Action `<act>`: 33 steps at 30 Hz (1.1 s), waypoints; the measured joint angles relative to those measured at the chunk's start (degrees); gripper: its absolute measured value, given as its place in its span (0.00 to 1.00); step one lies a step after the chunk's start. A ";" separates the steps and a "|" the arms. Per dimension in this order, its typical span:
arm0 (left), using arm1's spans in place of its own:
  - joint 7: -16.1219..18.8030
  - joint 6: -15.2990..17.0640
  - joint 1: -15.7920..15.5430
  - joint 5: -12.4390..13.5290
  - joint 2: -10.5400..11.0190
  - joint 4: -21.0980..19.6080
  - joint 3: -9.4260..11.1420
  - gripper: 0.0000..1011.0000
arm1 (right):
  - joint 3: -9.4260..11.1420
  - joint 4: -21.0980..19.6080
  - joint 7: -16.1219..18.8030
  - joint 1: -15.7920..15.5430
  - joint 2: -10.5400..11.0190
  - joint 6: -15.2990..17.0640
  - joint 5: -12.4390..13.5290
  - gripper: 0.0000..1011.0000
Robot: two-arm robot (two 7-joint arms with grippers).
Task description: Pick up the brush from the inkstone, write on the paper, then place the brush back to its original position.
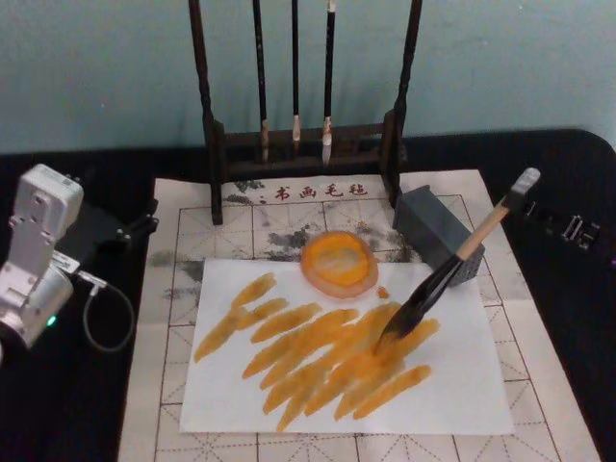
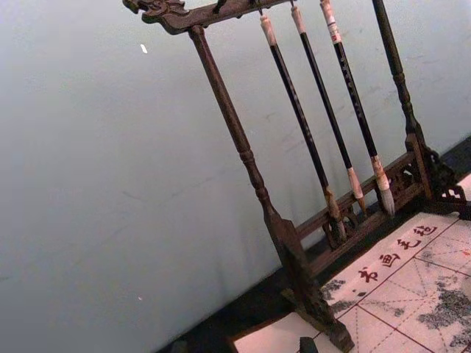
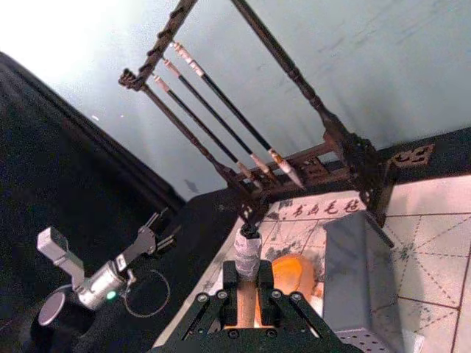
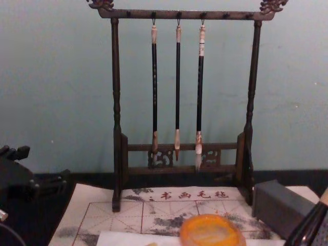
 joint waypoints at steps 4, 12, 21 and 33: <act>0.00 0.00 0.00 0.00 0.00 0.00 0.00 0.99 | -0.86 0.20 1.27 0.34 0.55 0.14 0.05 0.18; 0.00 0.00 0.00 0.00 0.00 0.00 0.00 0.99 | -2.60 0.41 3.08 1.09 1.59 0.49 -0.16 0.18; 0.00 0.00 0.00 0.00 0.00 0.00 0.00 0.99 | -4.23 0.39 4.75 1.67 2.58 0.49 -0.16 0.18; 0.00 0.00 0.00 0.00 0.00 0.00 0.00 0.99 | -6.42 0.27 6.77 2.46 4.09 0.49 -0.59 0.18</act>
